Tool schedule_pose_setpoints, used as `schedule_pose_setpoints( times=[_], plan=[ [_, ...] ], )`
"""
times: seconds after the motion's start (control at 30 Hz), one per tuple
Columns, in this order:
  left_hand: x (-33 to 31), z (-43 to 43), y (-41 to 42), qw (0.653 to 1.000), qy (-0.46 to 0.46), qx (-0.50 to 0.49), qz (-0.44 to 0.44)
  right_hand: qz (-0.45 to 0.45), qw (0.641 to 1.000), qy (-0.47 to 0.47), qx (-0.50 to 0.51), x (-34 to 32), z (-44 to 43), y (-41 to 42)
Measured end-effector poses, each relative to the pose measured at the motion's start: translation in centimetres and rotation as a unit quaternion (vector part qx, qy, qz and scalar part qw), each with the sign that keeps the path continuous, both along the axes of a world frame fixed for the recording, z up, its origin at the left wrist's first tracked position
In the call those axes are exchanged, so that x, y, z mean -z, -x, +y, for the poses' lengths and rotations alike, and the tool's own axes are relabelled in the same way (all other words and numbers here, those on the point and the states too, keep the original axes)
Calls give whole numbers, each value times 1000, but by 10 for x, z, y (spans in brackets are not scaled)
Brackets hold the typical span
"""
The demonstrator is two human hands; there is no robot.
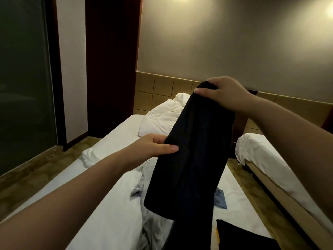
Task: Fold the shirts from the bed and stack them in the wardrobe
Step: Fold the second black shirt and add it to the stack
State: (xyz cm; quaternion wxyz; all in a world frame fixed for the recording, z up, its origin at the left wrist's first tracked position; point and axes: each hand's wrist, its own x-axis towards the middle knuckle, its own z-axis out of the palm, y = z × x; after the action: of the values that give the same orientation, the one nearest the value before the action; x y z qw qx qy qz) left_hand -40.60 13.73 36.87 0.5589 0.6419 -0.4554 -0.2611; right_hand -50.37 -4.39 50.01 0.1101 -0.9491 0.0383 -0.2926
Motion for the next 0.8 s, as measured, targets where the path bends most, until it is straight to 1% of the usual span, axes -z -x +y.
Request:
schedule_pose_setpoints(
  times=[0.1, 0.23, 0.37, 0.5, 0.53, 0.63, 0.67, 0.77, 0.8],
  plan=[
    [3, -9, 5, 1000, -24, 3, -9, -11, 1000, -8, 2, 1, 0, 1],
    [21, -22, 1, 997, -76, -6, -16, -10, 998, -59, 9, 3, -2, 6],
    [29, -22, -19, 996, -75, -28, -33, 6, 992, -125, 29, 3, -19, 16],
    [0, -11, -33, 996, -58, -27, -64, 30, 989, -139, 46, -2, -31, 27],
    [-11, -7, -35, 997, -36, -29, -64, 21, 988, -143, 46, -5, -33, 30],
    [-46, 3, -47, 997, 63, -35, -23, -26, 982, -184, 33, -18, -38, 36],
    [-55, 5, -50, 996, 74, -29, -30, -35, 980, -191, 32, -23, -39, 38],
    [-76, 8, -57, 996, 32, -1, -85, -32, 988, -144, 52, -33, -42, 39],
    [-80, 8, -58, 996, 20, 3, -86, -42, 988, -136, 56, -35, -43, 39]
  ],
)
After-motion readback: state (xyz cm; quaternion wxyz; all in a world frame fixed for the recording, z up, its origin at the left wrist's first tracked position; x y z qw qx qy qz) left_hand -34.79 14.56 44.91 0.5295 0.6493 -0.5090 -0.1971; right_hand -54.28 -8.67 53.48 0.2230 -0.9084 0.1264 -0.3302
